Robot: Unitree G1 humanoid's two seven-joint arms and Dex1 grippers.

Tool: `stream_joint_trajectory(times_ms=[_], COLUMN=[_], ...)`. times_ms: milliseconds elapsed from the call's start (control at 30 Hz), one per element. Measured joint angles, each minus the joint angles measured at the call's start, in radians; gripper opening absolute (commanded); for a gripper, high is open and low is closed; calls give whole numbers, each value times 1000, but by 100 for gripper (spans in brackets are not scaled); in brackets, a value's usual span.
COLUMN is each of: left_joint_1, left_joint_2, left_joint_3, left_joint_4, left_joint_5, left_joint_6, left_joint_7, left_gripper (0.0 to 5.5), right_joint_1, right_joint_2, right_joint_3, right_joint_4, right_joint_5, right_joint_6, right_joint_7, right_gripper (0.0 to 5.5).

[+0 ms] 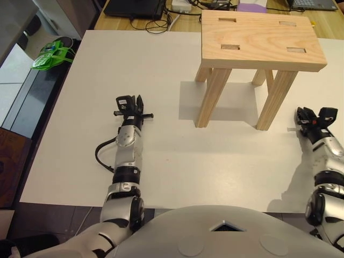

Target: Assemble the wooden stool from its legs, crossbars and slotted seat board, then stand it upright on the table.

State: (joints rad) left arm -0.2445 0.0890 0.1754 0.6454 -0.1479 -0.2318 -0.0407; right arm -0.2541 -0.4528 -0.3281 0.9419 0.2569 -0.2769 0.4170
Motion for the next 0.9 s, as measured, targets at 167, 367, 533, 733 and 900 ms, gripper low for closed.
stream_joint_trajectory(times_ms=[167, 367, 533, 733, 900], left_joint_1=[-25, -61, -158, -244, -248], left_joint_2=[-63, -49, -42, -29, -29], left_joint_3=[-42, -19, 28, 36, 24], left_joint_4=[145, 191, 191, 160, 162], left_joint_5=[26, 6, -41, -37, -17], left_joint_6=[-215, -244, -243, -214, -203], left_joint_7=[-75, -121, -121, -81, -62], left_gripper=[93, 93, 93, 93, 93], right_joint_1=[-99, -139, -166, -311, -318], right_joint_2=[58, 47, 46, 47, 47], right_joint_3=[11, 9, 31, 25, 31], right_joint_4=[157, 209, 207, 164, 174], right_joint_5=[-35, -40, -61, -57, -72], right_joint_6=[-129, -157, -201, -233, -243], right_joint_7=[-93, -67, -32, -65, -83], right_gripper=[100, 100, 100, 100, 100])
